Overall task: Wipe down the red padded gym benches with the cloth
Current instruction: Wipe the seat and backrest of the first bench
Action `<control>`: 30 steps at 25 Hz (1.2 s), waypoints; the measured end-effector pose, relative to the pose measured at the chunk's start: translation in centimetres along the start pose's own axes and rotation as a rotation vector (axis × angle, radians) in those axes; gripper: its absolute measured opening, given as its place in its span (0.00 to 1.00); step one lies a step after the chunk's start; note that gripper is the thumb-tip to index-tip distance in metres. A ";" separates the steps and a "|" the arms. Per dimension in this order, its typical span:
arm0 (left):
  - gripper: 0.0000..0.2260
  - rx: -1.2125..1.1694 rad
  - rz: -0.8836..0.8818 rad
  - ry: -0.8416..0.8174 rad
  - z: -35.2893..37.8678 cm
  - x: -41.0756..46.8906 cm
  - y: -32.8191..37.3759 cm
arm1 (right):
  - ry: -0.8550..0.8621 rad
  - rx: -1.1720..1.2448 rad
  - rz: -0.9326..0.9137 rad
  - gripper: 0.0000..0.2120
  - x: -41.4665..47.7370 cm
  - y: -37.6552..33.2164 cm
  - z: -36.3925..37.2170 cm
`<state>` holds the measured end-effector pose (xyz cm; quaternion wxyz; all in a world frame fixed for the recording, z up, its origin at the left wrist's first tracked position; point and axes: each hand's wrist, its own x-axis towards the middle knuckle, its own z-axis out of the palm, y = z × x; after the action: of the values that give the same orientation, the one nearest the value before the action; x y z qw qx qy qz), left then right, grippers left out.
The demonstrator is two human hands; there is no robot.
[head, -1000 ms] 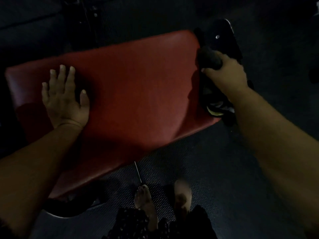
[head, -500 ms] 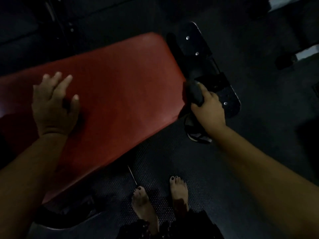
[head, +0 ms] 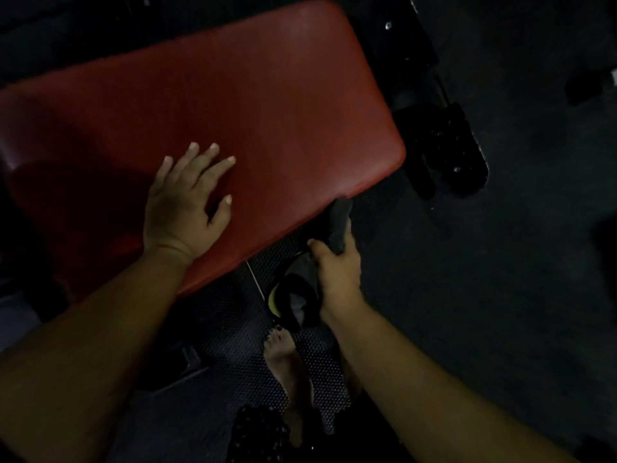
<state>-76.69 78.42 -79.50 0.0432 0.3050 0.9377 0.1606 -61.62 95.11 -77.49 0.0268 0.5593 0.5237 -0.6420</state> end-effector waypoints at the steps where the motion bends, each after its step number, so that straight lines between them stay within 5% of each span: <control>1: 0.24 -0.005 0.005 0.004 0.0 0.0 -0.1 | 0.024 0.096 0.034 0.33 0.3 0.1 0.2; 8: 0.24 0.022 0.014 0.048 0.3 -0.1 -0.2 | 0.329 0.420 -0.028 0.30 6.1 -5.1 -3.2; 12: 0.24 0.036 0.012 0.060 0.4 -0.2 -0.1 | 0.316 0.203 -0.088 0.33 2.4 -3.5 1.4; 17: 0.24 0.044 0.012 0.057 0.4 -0.2 -0.1 | -0.023 0.052 -0.046 0.33 -3.8 2.2 3.0; 23: 0.24 0.045 0.007 0.056 0.5 -0.3 -0.2 | 0.249 0.292 -0.073 0.31 1.8 -2.3 -1.8; 30: 0.23 0.040 0.020 0.071 0.8 -0.2 -0.4 | 0.131 0.113 -0.044 0.38 -4.0 2.4 6.7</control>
<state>-76.60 78.16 -80.37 0.0021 0.3092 0.9386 0.1531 -63.29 87.13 -77.23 -0.0532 0.5890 0.4995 -0.6331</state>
